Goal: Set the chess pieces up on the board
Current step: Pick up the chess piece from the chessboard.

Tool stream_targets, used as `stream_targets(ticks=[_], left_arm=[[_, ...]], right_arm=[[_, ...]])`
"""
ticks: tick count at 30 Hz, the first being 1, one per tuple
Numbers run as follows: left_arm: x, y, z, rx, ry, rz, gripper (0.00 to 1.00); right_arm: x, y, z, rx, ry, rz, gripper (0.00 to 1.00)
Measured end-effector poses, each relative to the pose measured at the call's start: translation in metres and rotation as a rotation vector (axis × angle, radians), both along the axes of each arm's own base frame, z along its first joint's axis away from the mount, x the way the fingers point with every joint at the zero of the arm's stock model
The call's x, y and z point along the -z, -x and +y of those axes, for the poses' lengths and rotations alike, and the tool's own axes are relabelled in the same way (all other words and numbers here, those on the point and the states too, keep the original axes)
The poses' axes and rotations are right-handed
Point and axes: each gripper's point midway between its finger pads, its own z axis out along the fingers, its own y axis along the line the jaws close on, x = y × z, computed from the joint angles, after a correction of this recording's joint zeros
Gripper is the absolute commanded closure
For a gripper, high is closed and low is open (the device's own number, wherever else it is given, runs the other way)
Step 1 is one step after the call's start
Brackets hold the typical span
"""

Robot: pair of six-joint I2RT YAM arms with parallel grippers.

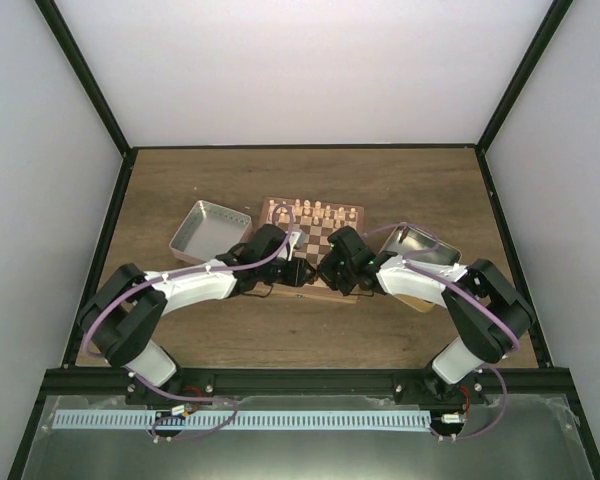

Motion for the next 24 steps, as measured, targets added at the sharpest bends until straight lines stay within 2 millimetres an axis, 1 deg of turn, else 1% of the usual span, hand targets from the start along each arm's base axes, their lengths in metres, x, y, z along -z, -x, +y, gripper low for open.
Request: stream_targets(ticks=[6,10,16,24], left_arm=[[0.001,-0.003,-0.002,0.008,-0.011,-0.010,0.71],[0.010,0.002,-0.001,0.017,-0.047,0.004,0.72],[0.016,0.004,0.001,0.025,-0.072,0.008,0.74],[0.022,0.003,0.006,0.009,-0.106,0.007,0.74]], right_arm=[[0.000,0.000,0.000,-0.011,0.005,-0.008,0.91],[-0.001,-0.001,0.000,-0.017,0.008,-0.014,0.91],[-0.001,-0.002,0.000,-0.024,0.018,-0.021,0.92],[-0.003,-0.009,-0.010,-0.003,0.084,-0.058,0.92]])
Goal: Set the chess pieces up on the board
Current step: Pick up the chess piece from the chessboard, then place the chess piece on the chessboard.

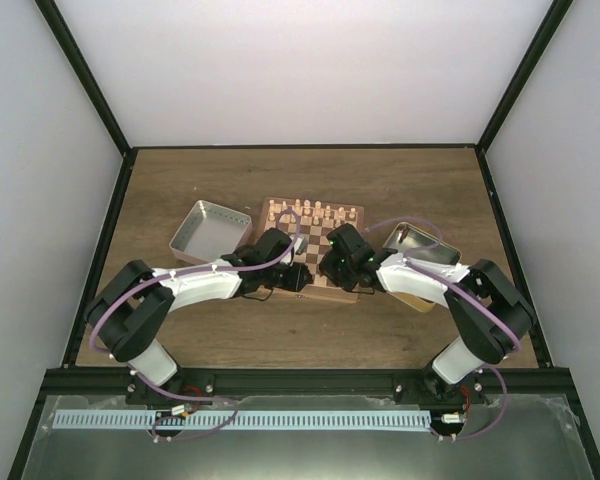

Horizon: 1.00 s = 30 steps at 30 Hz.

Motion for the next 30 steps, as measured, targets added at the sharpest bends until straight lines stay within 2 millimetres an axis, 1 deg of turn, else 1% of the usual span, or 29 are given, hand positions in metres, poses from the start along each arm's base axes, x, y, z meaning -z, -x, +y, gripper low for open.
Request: stream_targets(ticks=[8,19,22,25,27,30], left_arm=[[0.002,0.003,0.000,0.010,-0.014,0.009,0.70],[-0.012,0.003,-0.006,0.037,0.014,-0.001,0.60],[-0.022,0.004,-0.005,0.039,0.028,-0.013,0.57],[-0.037,0.005,-0.005,0.041,0.051,-0.037,0.51],[-0.050,0.005,-0.005,0.039,0.074,-0.060,0.47],[-0.076,0.003,-0.006,0.035,0.130,-0.110,0.44]], right_arm=[[-0.011,-0.010,-0.010,0.010,0.068,-0.062,0.91],[-0.035,-0.017,-0.015,-0.007,0.093,-0.156,0.91],[-0.044,-0.019,-0.015,-0.021,0.093,-0.191,0.91],[-0.054,-0.021,-0.013,-0.033,0.079,-0.227,0.91],[-0.062,-0.022,-0.011,-0.037,0.061,-0.248,0.91],[-0.080,-0.023,-0.007,-0.045,0.014,-0.289,0.91]])
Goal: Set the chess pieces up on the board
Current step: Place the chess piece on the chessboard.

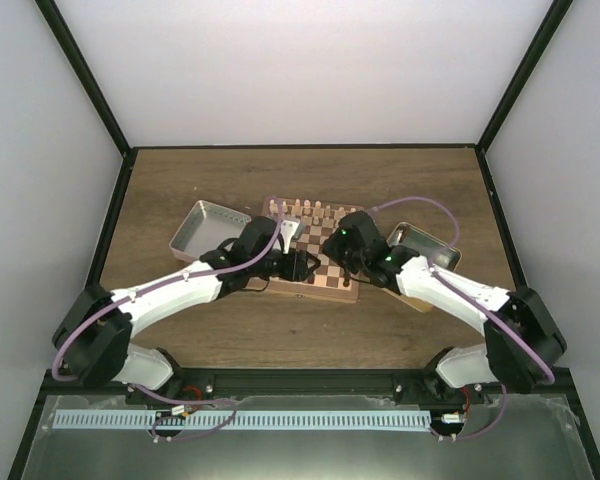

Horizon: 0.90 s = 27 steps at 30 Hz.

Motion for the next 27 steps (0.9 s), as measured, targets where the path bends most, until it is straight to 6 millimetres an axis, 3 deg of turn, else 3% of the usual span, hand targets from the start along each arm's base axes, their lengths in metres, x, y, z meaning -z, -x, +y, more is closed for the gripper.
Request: stream_targets(ticks=[3,6,15,25,27], left_arm=[[-0.028,-0.003,-0.003,-0.008,0.073,-0.061,0.44],[-0.042,-0.007,-0.006,-0.016,0.114,-0.098,0.47],[-0.038,-0.014,-0.011,0.008,0.106,-0.159,0.54],[-0.039,-0.013,-0.014,0.087,0.073,-0.248,0.91],[-0.039,-0.012,-0.014,0.099,0.072,-0.260,0.96]], right_arm=[[-0.022,0.001,0.003,-0.015,-0.064,-0.041,0.91],[-0.039,0.003,0.007,-0.035,-0.130,-0.057,0.91],[-0.051,0.021,0.020,-0.147,-0.231,0.002,0.91],[-0.057,0.034,0.023,-0.262,-0.238,0.018,0.91],[-0.059,0.035,0.022,-0.272,-0.234,0.013,0.87]])
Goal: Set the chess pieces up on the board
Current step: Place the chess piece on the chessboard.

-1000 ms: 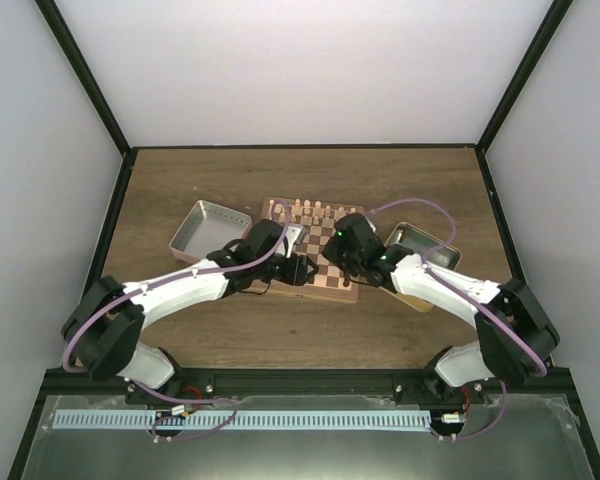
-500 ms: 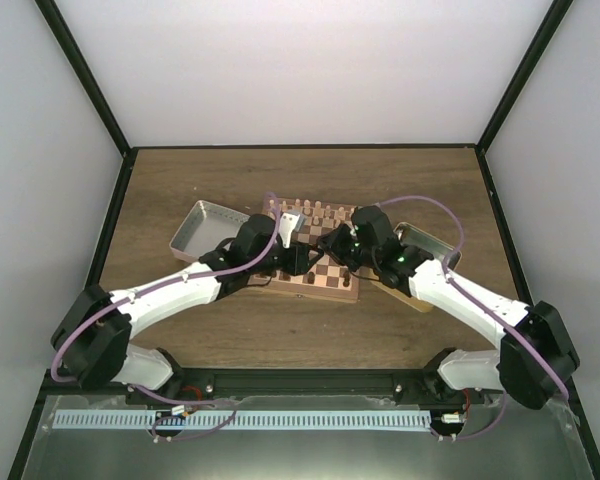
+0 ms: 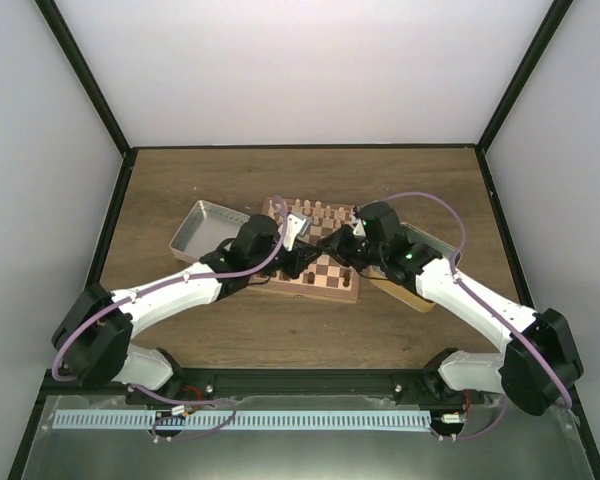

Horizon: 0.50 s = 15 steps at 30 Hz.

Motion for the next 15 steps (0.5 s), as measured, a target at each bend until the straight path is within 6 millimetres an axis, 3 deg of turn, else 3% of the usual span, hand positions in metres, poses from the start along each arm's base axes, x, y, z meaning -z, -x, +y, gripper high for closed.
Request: stream_targets(ticks=[3,5,11,15], left_arm=[[0.000,0.001,-0.001,0.017,0.005,-0.023,0.96],[0.000,0.004,-0.002,0.037,0.006,-0.040,0.96],[-0.011,0.015,0.000,0.118,0.023,-0.133,0.96],[-0.025,0.032,0.004,0.187,0.072,-0.226,0.96]], right_arm=[[0.000,0.002,-0.002,-0.023,0.010,-0.005,0.72],[-0.001,0.005,-0.003,-0.055,0.020,-0.015,0.68],[-0.018,0.013,0.001,-0.225,0.031,-0.098,0.75],[-0.030,0.027,0.007,-0.368,-0.002,-0.158,0.72]])
